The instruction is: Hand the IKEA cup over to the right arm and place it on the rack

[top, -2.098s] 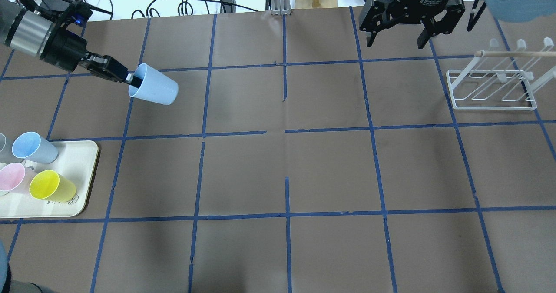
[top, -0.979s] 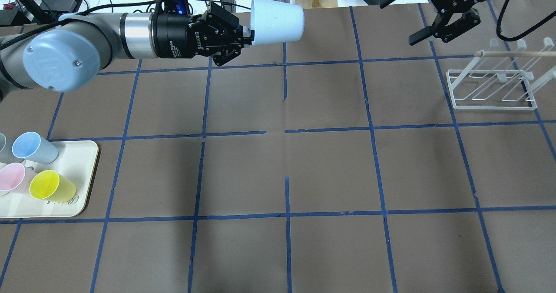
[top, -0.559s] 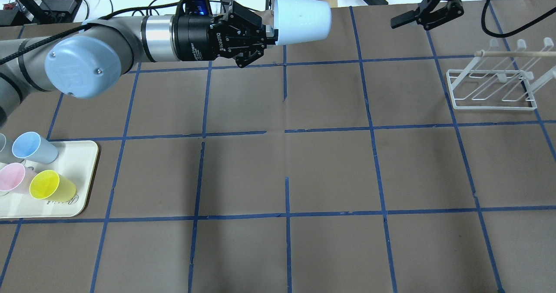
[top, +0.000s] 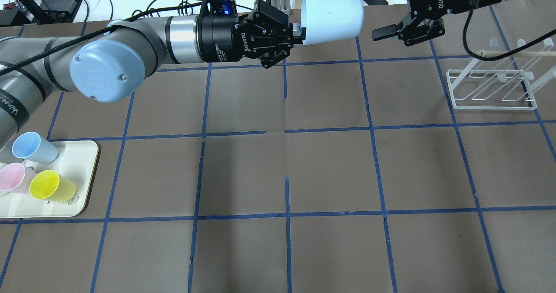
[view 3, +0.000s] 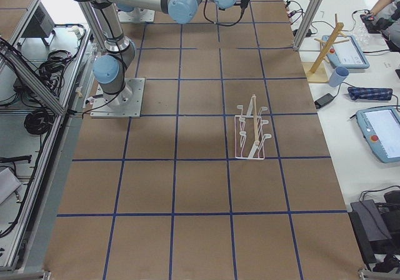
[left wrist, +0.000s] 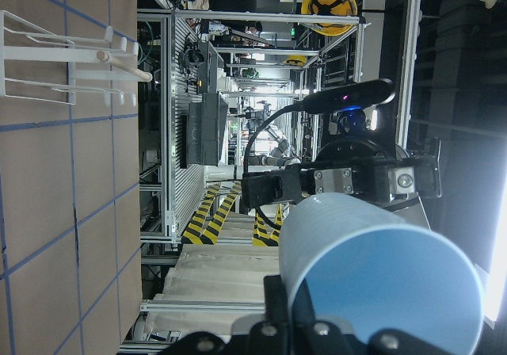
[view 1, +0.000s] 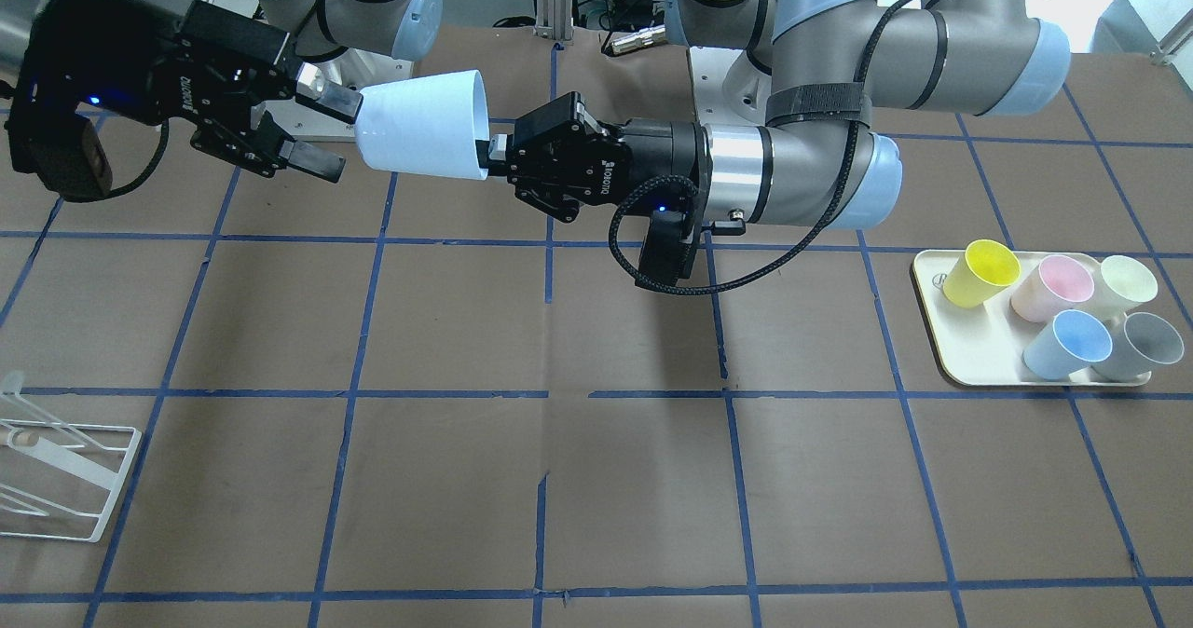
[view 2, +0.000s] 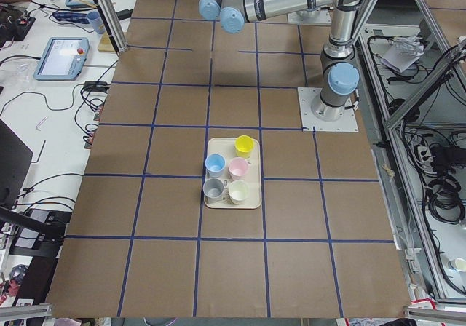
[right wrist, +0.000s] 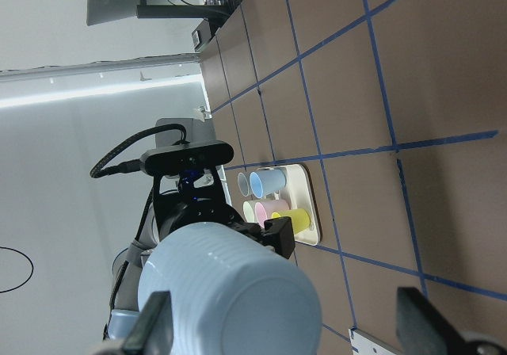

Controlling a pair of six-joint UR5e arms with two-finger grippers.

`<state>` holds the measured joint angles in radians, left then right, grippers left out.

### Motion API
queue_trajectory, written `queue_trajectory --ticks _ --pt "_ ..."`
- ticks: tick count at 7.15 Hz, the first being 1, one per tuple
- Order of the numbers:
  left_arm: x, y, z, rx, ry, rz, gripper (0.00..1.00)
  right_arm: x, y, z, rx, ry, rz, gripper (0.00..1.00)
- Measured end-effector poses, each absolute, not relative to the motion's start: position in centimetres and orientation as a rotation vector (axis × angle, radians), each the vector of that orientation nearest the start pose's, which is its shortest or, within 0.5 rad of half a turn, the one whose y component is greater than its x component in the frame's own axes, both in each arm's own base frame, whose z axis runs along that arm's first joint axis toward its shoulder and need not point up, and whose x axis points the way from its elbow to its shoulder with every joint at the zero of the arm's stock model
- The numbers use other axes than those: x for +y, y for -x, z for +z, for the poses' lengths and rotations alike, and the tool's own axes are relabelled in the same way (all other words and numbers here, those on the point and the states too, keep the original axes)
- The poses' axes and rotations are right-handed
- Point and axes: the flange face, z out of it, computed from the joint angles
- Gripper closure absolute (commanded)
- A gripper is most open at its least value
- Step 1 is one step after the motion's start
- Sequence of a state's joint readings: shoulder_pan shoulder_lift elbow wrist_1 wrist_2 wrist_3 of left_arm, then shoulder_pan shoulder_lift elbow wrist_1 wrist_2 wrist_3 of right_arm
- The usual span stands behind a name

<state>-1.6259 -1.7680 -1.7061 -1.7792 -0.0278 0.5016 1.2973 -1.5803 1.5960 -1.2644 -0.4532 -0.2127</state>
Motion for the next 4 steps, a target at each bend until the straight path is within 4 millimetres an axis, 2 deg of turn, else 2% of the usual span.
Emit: queue_trajectory --ticks 4 --pt "-52.58 27.15 40.0 -1.51 -0.006 -0.064 1.0 -50.02 -9.37 50.69 1.952 -0.295 0.04 0.0"
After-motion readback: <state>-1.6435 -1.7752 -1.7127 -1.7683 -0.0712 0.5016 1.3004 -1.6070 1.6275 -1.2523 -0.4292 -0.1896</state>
